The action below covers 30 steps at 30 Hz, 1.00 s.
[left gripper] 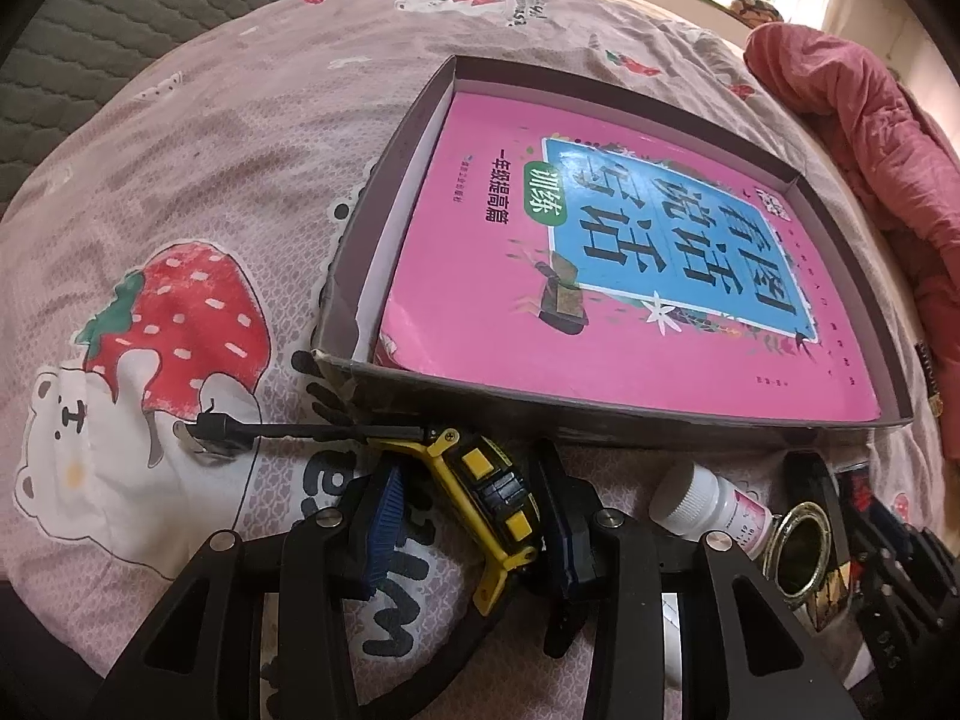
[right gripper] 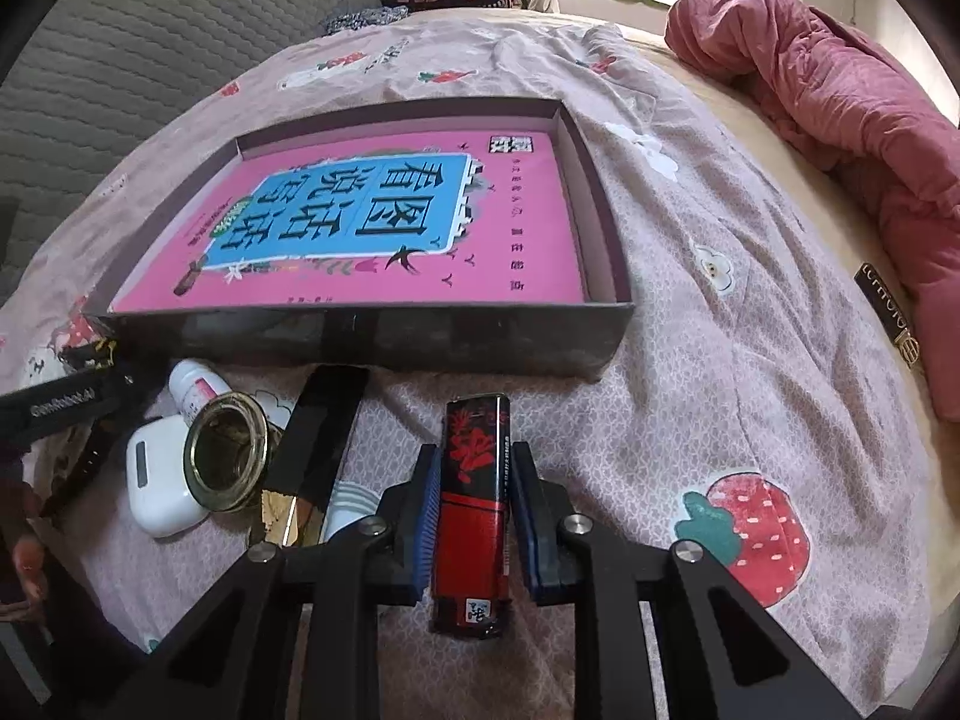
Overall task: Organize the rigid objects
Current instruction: 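Grasp the yellow-and-black watch with the left tool while the right tool grasps the red lipstick tube, then lift and carry the watch and red tube over the tray with both tools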
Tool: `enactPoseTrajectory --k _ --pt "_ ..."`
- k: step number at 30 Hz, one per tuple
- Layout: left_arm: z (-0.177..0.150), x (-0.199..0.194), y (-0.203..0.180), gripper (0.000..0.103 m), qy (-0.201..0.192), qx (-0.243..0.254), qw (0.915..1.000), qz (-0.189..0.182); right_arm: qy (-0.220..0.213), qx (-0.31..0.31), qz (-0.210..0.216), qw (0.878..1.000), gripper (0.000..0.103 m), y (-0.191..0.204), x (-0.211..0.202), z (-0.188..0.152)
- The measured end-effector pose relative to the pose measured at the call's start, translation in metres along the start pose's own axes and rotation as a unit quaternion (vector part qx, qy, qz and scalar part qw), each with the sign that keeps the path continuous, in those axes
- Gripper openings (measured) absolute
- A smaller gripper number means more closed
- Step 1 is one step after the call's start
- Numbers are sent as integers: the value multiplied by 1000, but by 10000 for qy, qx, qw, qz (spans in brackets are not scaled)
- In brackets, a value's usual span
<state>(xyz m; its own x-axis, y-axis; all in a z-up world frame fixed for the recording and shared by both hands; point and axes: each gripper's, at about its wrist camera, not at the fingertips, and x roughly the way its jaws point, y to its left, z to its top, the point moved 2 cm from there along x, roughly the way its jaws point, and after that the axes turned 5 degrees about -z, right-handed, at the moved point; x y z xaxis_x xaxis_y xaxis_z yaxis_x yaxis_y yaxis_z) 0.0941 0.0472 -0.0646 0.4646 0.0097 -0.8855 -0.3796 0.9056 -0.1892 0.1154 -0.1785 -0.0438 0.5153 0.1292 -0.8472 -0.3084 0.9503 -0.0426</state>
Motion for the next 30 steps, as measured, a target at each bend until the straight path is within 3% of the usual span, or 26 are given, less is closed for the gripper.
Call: enactPoseTrajectory --k 5,12,14,17,20,30 --pt "0 -2 2 34 -26 -94 9999 -80 -131 60 19 9999 23 -4 -6 2" --pt "-1 -12 11 33 18 -323 9971 -688 -232 59 154 9996 23 -1 -12 6" --pt "-4 -15 12 33 31 -312 9967 -747 -244 34 209 9995 23 0 -12 6" --pt "-9 -21 11 21 26 -276 9964 -803 -300 81 302 9991 23 -1 -15 7" --pt "-15 -29 11 18 -15 -193 9963 -833 -352 182 401 9984 23 -3 -19 8" --pt "-20 -47 12 18 -180 -156 9947 -995 -477 284 565 9969 23 -6 -25 9"
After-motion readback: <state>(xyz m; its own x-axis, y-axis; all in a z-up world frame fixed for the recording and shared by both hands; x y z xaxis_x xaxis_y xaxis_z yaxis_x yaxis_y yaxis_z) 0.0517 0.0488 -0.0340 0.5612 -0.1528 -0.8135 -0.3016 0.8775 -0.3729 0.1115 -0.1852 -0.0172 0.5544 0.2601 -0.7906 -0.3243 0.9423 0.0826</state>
